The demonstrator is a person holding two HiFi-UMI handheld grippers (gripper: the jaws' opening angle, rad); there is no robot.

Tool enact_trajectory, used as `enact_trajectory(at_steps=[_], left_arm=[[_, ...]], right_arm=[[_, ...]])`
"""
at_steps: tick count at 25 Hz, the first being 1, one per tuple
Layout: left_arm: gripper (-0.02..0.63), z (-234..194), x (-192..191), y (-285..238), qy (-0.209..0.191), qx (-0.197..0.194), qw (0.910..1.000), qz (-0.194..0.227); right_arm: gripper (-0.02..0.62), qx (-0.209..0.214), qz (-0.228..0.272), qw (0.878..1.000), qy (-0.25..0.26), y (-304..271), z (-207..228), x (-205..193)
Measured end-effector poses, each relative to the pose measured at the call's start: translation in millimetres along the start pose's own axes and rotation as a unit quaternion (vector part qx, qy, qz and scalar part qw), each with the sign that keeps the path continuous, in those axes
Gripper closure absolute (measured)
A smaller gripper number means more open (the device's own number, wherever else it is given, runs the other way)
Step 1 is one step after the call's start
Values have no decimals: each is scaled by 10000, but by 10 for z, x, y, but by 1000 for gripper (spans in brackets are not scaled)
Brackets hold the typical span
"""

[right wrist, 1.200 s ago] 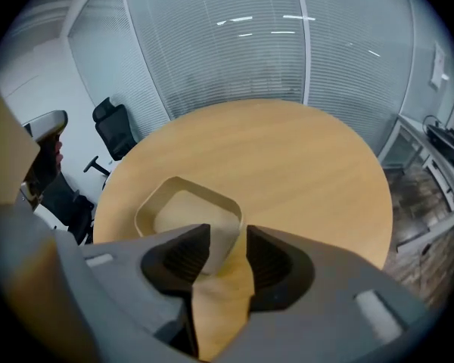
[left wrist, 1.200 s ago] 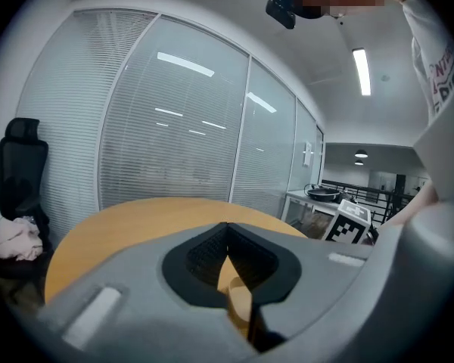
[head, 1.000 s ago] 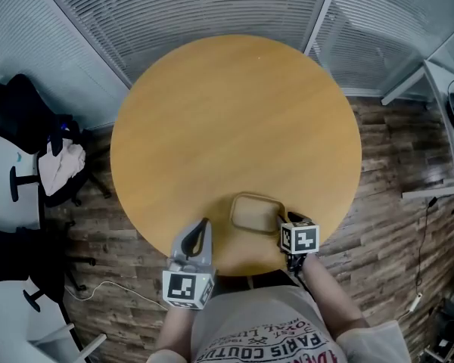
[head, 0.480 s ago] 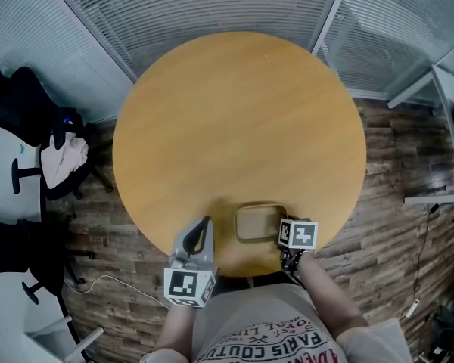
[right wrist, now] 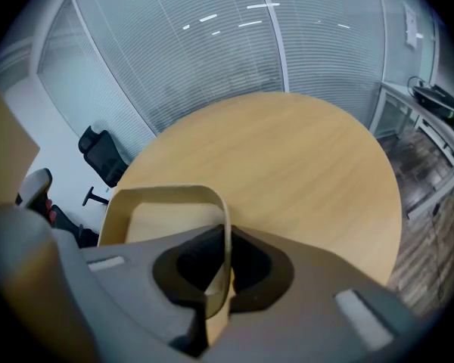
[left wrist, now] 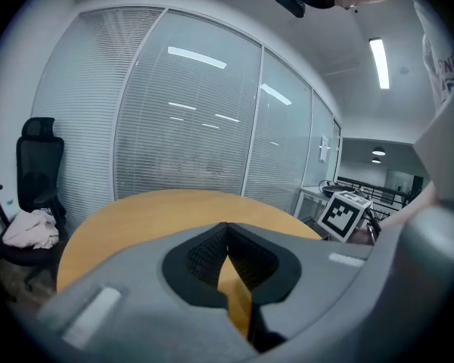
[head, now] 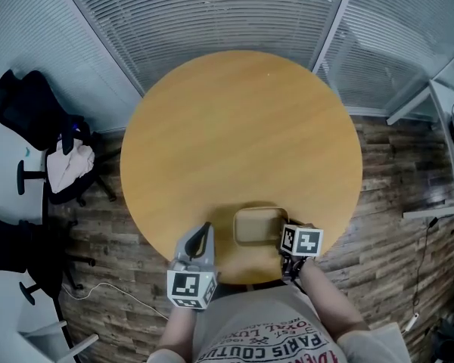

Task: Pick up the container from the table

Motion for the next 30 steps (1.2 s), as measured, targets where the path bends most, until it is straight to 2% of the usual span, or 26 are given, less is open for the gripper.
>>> enact_trajectory(at_steps=[5,9,12,16,25,27,30], left_arm=[[604,33,185,68,-91,145,9998,139],[604,56,363,158,-202,177,9990,360],[604,82,504,228,-303,147,9979,560],[604,80,662,296,-434,171,9959,781],[604,29,1085,327,-740,347,9883,1287],[604,25,1160,313,-773,378,9865,1395],[604,36,1221,307,-828,362,9843,1513]], right_arm=[[589,69,836,9954,470,373,-120,455],[589,350,1752,9799,889,750,-325,790],[589,400,2508,9588,1273,1058,-483,996],[589,304,3366,9216,1909,1380,-669,1202],[589,102,4731,8374,2737,1778,-849,1327],[589,115,4888,8264,2794,1825,-847,1335],[589,162,4979,8227,2740,1872,-833,1333]])
Point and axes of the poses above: the fingertips, and each gripper's own axes: y backward along the fingers, z to its right, x out of its top, the point moved 8 cm from there along y, backward along the fingers, and after that the axes turned 10 degrees about y, right-handed, at the moved point
